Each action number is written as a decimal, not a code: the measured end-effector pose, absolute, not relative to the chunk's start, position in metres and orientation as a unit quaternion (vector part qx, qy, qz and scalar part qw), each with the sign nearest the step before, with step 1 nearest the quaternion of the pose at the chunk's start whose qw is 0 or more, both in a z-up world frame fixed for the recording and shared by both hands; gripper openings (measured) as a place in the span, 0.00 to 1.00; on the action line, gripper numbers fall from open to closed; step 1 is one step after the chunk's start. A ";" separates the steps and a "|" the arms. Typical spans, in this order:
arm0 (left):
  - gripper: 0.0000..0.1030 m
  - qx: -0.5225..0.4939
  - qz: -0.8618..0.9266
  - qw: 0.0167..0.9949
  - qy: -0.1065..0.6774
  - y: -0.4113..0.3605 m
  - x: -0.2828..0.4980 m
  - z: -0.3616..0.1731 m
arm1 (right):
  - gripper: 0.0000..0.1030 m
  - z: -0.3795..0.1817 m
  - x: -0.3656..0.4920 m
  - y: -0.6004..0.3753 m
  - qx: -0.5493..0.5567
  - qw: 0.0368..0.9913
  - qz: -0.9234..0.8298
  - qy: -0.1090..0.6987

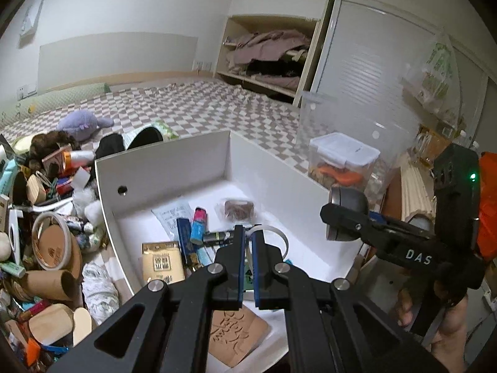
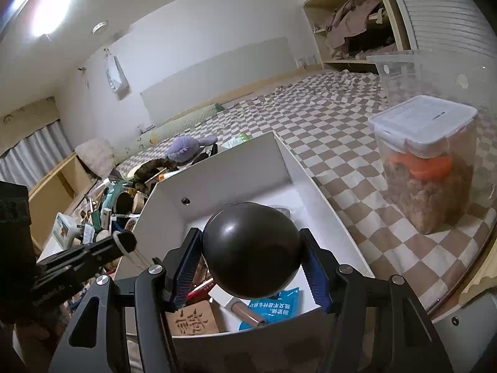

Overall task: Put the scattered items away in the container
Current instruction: 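Open the right tool to drop the dark grey ball into the box, then move both open tools back from the box toward the heap, then lower both tools into the heap toward the next items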

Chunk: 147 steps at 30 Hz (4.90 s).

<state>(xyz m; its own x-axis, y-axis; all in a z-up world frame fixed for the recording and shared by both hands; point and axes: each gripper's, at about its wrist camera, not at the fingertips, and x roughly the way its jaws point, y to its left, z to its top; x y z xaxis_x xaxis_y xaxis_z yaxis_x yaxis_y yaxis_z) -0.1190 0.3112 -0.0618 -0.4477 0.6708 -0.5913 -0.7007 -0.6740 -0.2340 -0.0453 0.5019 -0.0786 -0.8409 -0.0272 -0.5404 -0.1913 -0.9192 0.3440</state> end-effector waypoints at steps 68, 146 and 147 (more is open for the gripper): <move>1.00 -0.276 0.928 0.249 0.011 0.184 -0.113 -0.059 | 1.00 -0.038 -0.045 0.416 -0.163 0.028 0.978 0.126; 0.98 -0.357 0.873 0.148 -0.297 -0.107 -0.180 -0.138 | 0.10 -0.148 -0.219 0.146 -0.397 -0.295 0.868 0.052; 0.98 -0.355 0.878 0.149 -0.285 -0.104 -0.178 -0.136 | 0.10 -0.147 -0.219 0.152 -0.395 -0.290 0.870 0.060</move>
